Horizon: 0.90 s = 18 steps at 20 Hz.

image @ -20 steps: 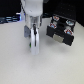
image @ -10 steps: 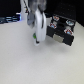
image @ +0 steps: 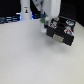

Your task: Open the kcup holder, insert the kcup into the holder, and close the kcup holder

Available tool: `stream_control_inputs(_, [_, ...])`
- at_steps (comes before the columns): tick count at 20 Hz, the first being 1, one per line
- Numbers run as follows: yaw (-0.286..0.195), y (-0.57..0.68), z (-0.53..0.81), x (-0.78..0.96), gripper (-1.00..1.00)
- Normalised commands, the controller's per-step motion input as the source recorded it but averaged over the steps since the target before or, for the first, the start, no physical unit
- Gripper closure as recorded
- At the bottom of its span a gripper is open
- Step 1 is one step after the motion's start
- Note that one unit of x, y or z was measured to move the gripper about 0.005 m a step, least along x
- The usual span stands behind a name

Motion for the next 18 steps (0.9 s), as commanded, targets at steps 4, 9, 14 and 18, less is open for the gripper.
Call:
stream_control_inputs(4, [0.011,0.68,0.42,0.05,1.00])
stream_control_inputs(9, [0.016,0.66,0.32,0.06,1.00])
stream_control_inputs(14, [0.022,0.65,0.17,-0.01,1.00])
stream_control_inputs(18, [0.034,0.64,0.04,-0.02,1.00])
